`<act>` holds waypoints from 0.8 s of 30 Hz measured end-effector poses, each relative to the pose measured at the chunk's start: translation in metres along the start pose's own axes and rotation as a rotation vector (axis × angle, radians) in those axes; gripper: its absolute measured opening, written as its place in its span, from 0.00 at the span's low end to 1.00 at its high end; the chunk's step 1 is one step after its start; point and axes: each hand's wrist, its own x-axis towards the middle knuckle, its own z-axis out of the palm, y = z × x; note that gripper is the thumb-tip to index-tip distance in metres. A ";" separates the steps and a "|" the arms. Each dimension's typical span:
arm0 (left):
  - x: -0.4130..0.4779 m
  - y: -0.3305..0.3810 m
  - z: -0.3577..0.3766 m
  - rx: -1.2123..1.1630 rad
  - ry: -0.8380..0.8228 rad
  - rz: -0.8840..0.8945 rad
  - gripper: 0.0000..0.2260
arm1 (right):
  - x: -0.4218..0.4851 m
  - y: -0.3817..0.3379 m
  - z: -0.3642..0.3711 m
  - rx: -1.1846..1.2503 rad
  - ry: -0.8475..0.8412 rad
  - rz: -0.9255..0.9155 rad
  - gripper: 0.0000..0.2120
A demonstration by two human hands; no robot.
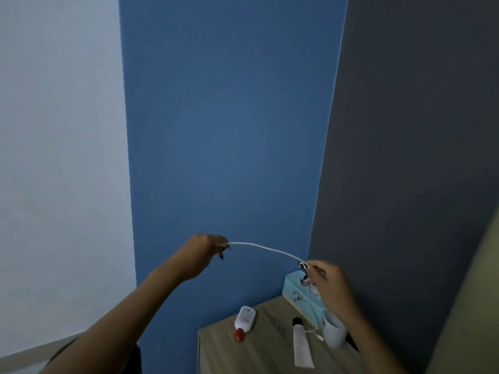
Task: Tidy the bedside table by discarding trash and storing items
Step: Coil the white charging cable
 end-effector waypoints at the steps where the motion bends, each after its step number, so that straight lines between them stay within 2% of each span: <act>1: -0.001 0.011 0.003 -0.183 -0.075 -0.061 0.10 | 0.001 0.001 0.003 0.001 0.033 -0.001 0.10; 5: -0.002 0.072 0.015 -1.159 -0.470 -0.386 0.07 | 0.003 -0.004 0.029 -0.027 0.059 0.005 0.09; 7: 0.007 0.097 0.018 -1.436 -0.408 -0.489 0.10 | -0.003 -0.013 0.047 -0.084 0.064 -0.030 0.09; 9: 0.023 0.109 0.024 -1.529 -0.186 -0.522 0.12 | -0.015 -0.020 0.064 -0.138 0.046 -0.046 0.10; 11: 0.037 0.110 0.027 -1.503 -0.017 -0.502 0.13 | -0.029 -0.027 0.080 -0.153 -0.032 -0.054 0.12; 14: 0.046 0.108 0.027 -1.415 0.042 -0.404 0.13 | -0.050 -0.043 0.088 -0.156 -0.130 -0.094 0.11; 16: 0.047 0.100 0.026 -1.252 0.077 -0.293 0.13 | -0.057 -0.053 0.082 -0.164 -0.200 -0.119 0.08; 18: 0.043 0.084 0.022 -0.979 0.093 -0.191 0.15 | -0.057 -0.060 0.066 -0.221 -0.276 -0.147 0.08; 21: 0.037 0.055 0.012 -0.594 0.049 -0.131 0.14 | -0.038 -0.068 0.030 -0.323 -0.294 -0.183 0.10; 24: 0.026 0.059 0.004 -0.396 -0.121 -0.081 0.15 | -0.015 -0.080 -0.002 -0.409 -0.254 -0.238 0.09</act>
